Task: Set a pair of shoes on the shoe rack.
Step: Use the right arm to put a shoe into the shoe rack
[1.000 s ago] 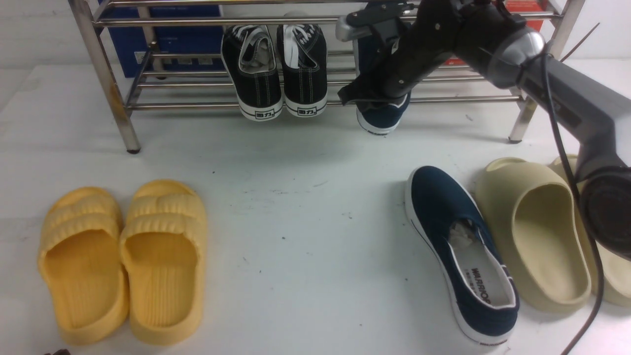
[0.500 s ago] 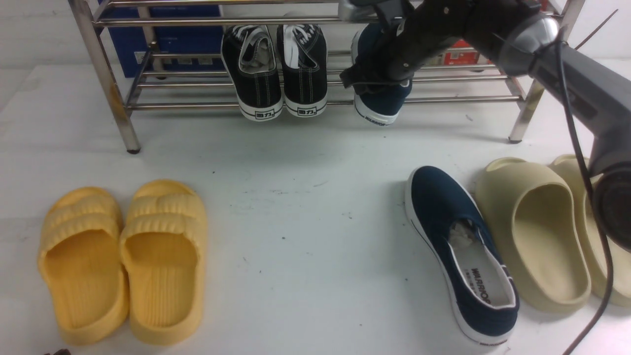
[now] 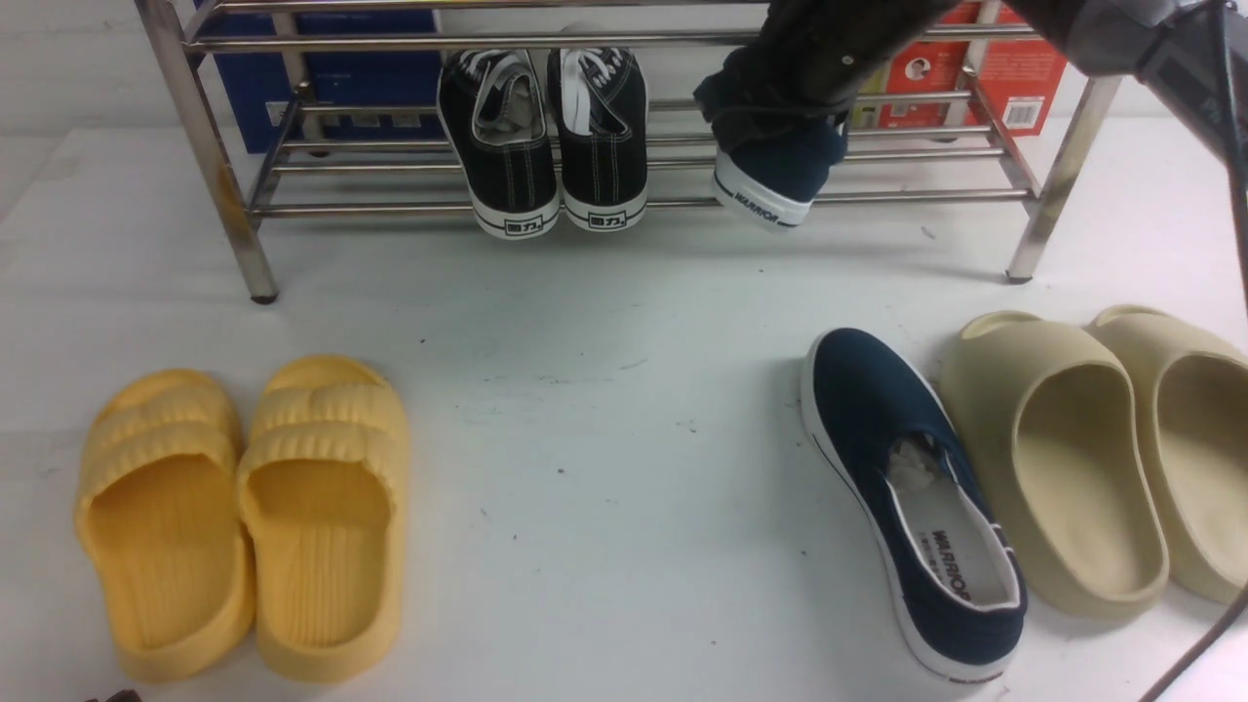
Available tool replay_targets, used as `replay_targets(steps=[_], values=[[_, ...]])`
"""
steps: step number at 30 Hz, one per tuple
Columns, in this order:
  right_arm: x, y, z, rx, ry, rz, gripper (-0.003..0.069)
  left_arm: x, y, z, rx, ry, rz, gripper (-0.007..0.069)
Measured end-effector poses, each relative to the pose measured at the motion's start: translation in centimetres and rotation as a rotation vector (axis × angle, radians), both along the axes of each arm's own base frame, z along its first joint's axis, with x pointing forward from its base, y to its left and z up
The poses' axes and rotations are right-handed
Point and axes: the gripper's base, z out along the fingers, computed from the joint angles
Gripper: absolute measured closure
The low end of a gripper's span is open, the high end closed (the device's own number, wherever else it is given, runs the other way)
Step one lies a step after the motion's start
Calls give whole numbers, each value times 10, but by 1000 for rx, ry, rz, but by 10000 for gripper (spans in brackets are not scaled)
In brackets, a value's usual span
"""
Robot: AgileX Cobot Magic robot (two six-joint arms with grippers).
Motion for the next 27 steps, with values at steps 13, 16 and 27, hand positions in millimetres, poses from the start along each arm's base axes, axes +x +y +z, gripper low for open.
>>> replay_targets(steps=[13, 16, 27], values=[[30, 11, -50, -42, -88, 52, 596, 0, 0, 0, 0, 0, 0, 442], [32, 13, -48, -58, -144, 102, 597, 0, 0, 0, 0, 0, 0, 439], [32, 13, -48, -76, -166, 128, 597, 0, 0, 0, 0, 0, 0, 435]])
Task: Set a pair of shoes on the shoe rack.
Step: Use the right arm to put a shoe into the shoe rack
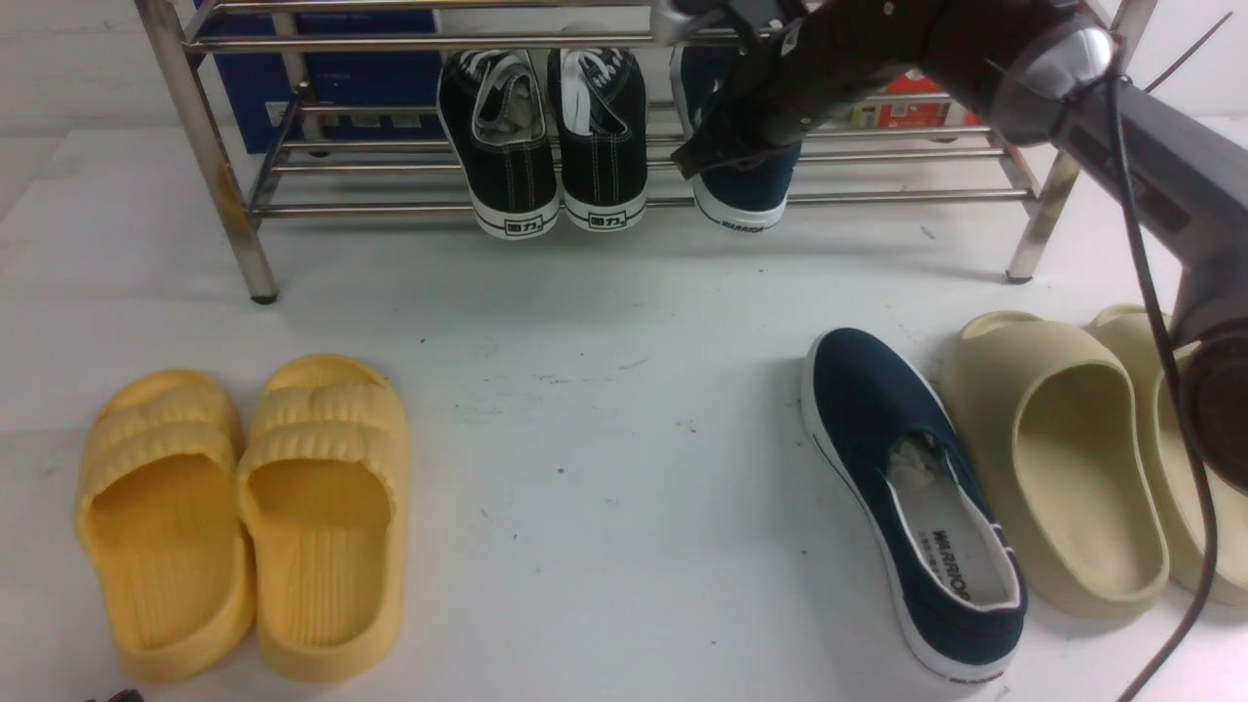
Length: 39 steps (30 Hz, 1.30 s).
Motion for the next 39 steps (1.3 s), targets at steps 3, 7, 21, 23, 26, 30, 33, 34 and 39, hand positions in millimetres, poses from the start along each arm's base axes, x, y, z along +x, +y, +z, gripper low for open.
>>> replay_targets(steps=[3, 7, 21, 23, 26, 30, 33, 34, 39], values=[[2, 0, -1, 4, -14, -4, 594, 0, 0, 0, 0, 0, 0, 431], [2, 0, -3, 1, -11, -5, 539, 0, 0, 0, 0, 0, 0, 426], [-2, -3, 20, 73, -31, -72, 237, 0, 0, 0, 0, 0, 0, 416], [-6, -4, 29, 95, -22, -93, 236, 0, 0, 0, 0, 0, 0, 416], [-12, -7, 37, 110, 27, -116, 236, 0, 0, 0, 0, 0, 0, 416], [-26, -11, 46, 104, 136, -138, 248, 0, 0, 0, 0, 0, 0, 416], [-44, -17, 59, 70, 228, -139, 281, 0, 0, 0, 0, 0, 0, 414], [-52, -20, 66, 55, 261, -137, 307, 0, 0, 0, 0, 0, 0, 412], [-70, -27, 93, 53, 257, -129, 430, 0, 0, 0, 0, 0, 0, 407]])
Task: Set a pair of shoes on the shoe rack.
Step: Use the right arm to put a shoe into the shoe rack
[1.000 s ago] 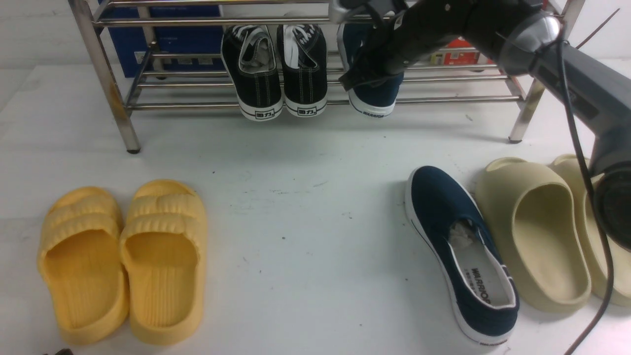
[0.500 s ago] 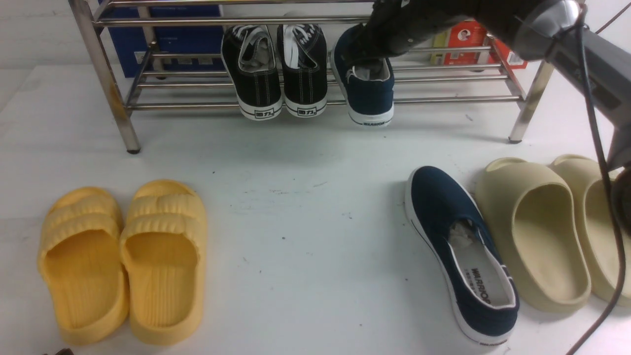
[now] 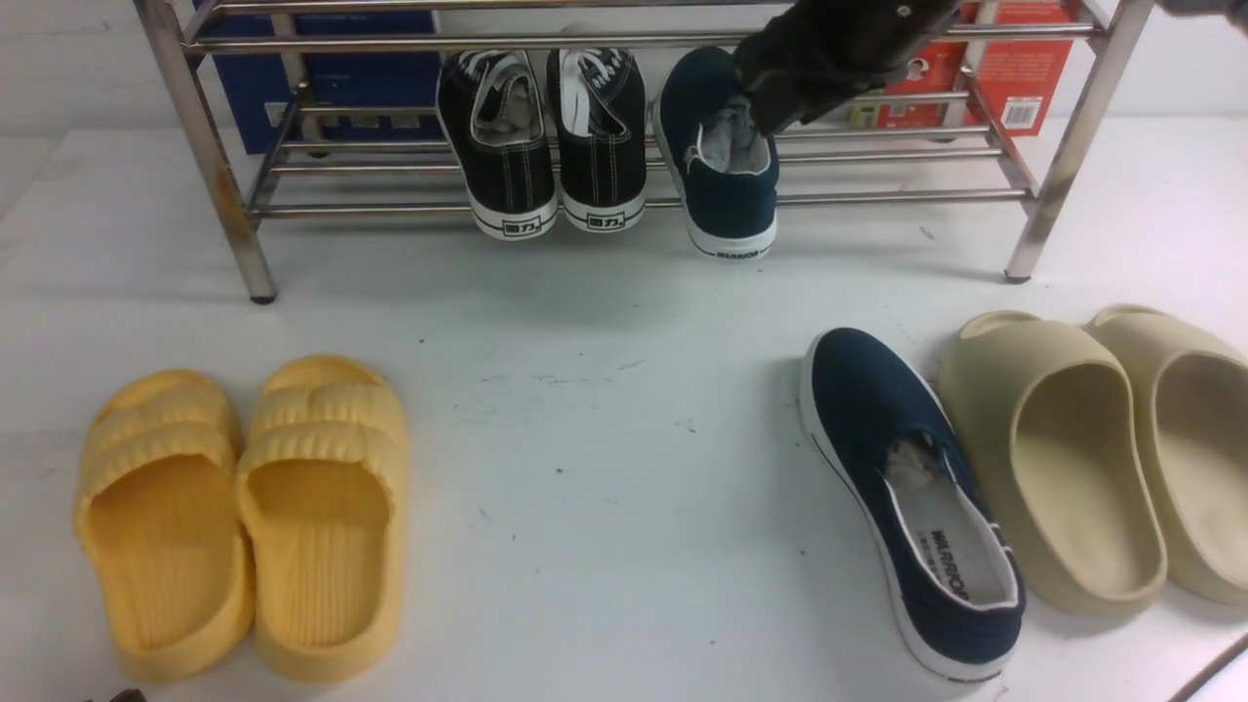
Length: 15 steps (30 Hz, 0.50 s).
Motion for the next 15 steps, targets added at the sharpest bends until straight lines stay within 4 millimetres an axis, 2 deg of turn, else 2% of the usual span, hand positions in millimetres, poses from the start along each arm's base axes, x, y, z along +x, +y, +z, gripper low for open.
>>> replay_targets(steps=[4, 5, 6, 8, 10, 11, 12, 13, 15], values=[[-10, -4, 6, 6, 17, -13, 559, 0, 0, 0, 0, 0, 0, 405], [-11, -4, 3, 3, 31, -14, 565, 0, 0, 0, 0, 0, 0, 404], [-18, -5, -5, -11, 73, -12, 608, 0, 0, 0, 0, 1, 0, 402], [-26, -7, -22, -40, 145, -9, 652, 0, 0, 0, 0, 1, 0, 399], [-30, -6, -48, -61, 223, -10, 661, 0, 0, 0, 0, 1, 0, 396], [-28, -5, -65, -62, 236, -22, 660, 0, 0, 0, 0, 0, 0, 396], [-27, -5, -69, -61, 239, -24, 660, 0, 0, 0, 0, 0, 0, 396], [-22, -4, -88, -51, 233, -44, 659, 0, 0, 0, 0, 0, 0, 394], [-14, 0, -111, -25, 204, -74, 654, 0, 0, 0, 0, 0, 0, 390]])
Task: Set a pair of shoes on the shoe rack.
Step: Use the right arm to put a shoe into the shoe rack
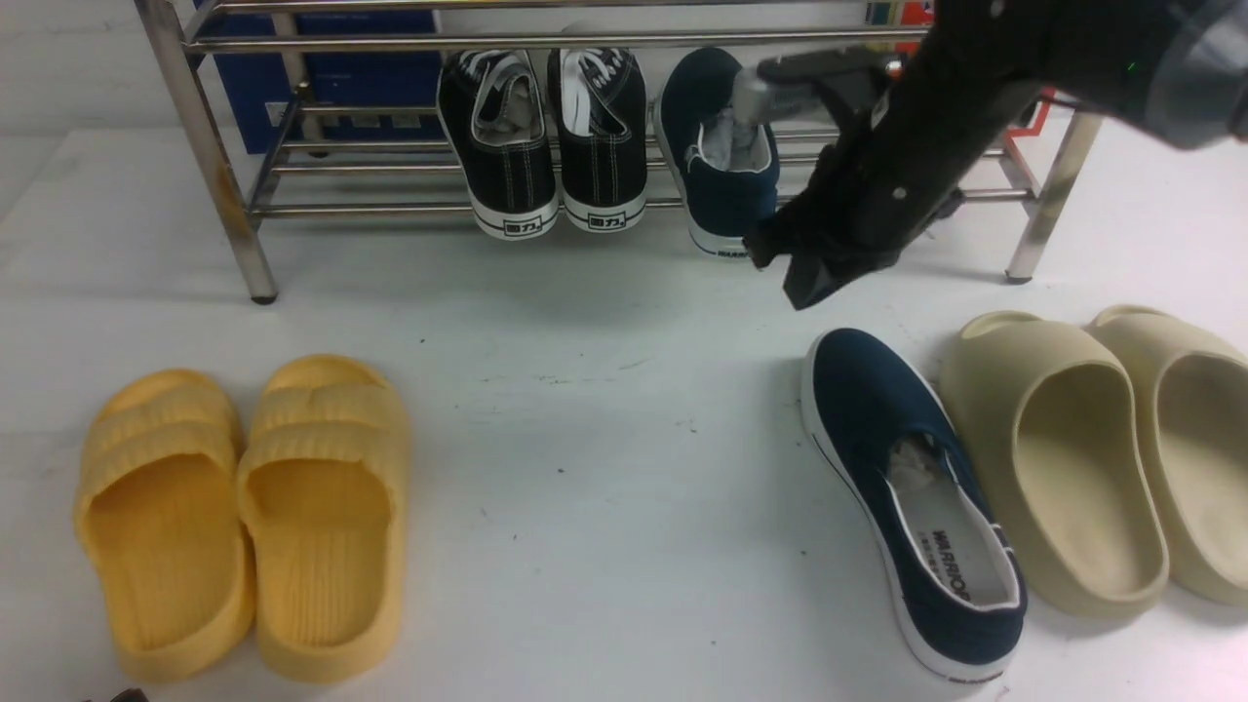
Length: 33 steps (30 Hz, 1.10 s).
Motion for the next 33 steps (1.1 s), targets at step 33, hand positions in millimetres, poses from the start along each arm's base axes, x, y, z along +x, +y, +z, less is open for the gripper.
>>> replay_targets(steps=[33], values=[[51, 17, -29, 136, -285, -121, 640, 0, 0, 0, 0, 0, 0, 387]])
